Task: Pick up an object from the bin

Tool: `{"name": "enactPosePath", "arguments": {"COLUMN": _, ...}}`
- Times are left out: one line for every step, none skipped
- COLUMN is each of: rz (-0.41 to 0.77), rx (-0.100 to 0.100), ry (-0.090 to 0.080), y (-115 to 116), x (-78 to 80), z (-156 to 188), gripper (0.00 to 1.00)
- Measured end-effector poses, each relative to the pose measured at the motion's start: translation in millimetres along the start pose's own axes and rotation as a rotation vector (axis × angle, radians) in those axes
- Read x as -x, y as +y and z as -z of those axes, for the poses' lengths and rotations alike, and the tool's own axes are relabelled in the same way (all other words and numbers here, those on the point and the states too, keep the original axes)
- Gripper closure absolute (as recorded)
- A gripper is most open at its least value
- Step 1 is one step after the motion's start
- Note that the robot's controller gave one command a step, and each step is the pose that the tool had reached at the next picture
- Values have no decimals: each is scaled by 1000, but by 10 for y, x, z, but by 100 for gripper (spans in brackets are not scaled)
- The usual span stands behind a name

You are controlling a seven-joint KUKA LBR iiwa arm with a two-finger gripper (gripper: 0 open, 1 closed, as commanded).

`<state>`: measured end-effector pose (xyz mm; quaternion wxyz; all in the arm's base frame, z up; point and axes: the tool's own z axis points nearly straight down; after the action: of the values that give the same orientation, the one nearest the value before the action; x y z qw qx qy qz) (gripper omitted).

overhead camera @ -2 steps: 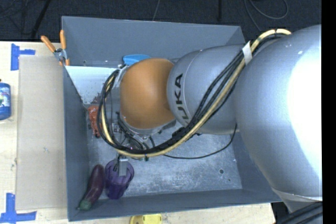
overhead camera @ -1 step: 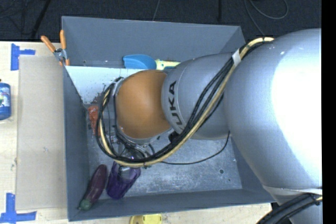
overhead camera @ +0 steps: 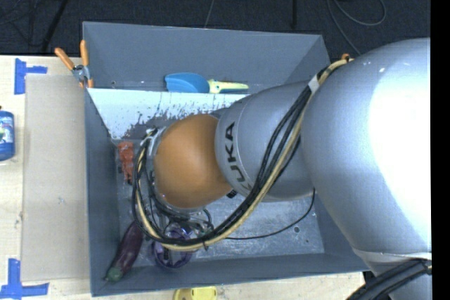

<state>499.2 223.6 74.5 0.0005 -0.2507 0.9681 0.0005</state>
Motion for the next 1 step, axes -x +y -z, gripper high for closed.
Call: {"name": "enactPosePath", "arguments": {"rz": 1, "rx": -3, "ry": -7, "y": 98, "x": -153, "z": -14, "gripper": 100}}
